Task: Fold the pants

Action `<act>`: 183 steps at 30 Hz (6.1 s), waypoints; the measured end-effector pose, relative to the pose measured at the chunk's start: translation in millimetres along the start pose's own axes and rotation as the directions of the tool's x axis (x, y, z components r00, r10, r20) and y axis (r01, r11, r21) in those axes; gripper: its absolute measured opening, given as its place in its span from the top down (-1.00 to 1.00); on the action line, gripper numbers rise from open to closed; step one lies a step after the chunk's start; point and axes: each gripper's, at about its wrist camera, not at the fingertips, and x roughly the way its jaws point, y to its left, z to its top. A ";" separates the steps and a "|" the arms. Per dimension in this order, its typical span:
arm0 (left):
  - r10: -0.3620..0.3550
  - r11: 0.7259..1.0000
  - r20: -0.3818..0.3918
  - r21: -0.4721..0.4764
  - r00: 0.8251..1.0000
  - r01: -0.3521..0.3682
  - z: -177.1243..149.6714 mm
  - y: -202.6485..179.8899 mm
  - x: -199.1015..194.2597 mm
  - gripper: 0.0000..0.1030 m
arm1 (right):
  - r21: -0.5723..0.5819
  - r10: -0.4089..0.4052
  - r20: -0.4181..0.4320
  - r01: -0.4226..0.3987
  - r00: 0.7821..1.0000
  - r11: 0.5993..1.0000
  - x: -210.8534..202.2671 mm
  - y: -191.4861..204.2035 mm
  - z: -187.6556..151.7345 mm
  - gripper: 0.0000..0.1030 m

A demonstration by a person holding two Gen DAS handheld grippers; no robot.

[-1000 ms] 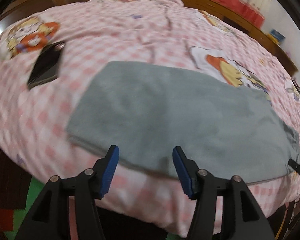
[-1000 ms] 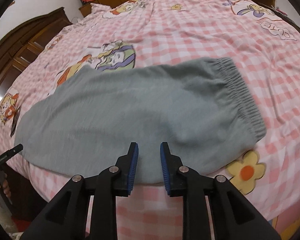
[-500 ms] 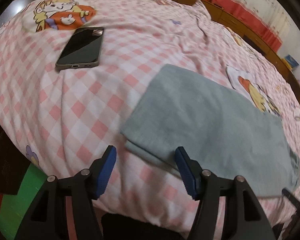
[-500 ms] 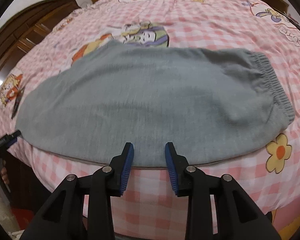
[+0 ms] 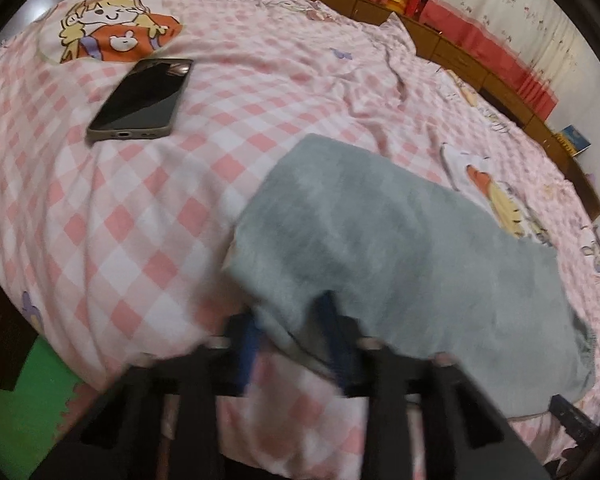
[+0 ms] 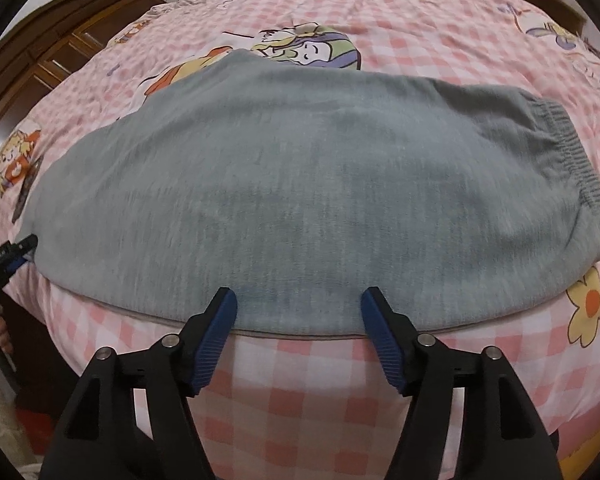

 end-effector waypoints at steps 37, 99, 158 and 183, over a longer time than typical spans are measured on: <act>-0.465 0.771 -0.142 0.421 0.874 0.479 -46.4 -259.4 -37.9 0.90 | 0.124 0.079 0.080 -0.088 0.994 0.988 -36.9 -27.7 -9.3 -0.23; -0.208 0.898 -0.106 0.374 0.972 0.233 -79.1 -126.5 -32.4 -0.11 | -0.027 0.219 -0.005 -0.219 0.976 0.975 21.8 46.9 84.0 0.43; -0.249 0.795 -0.209 0.514 0.946 0.323 -61.2 -266.3 4.0 -0.12 | 0.233 0.017 0.118 -0.045 0.993 0.972 -48.1 -174.3 53.9 0.67; -0.193 0.748 -0.174 0.610 0.966 0.259 -21.8 -347.5 69.0 -0.23 | 0.059 -0.022 0.141 0.013 0.990 0.998 -12.1 -163.3 98.9 0.67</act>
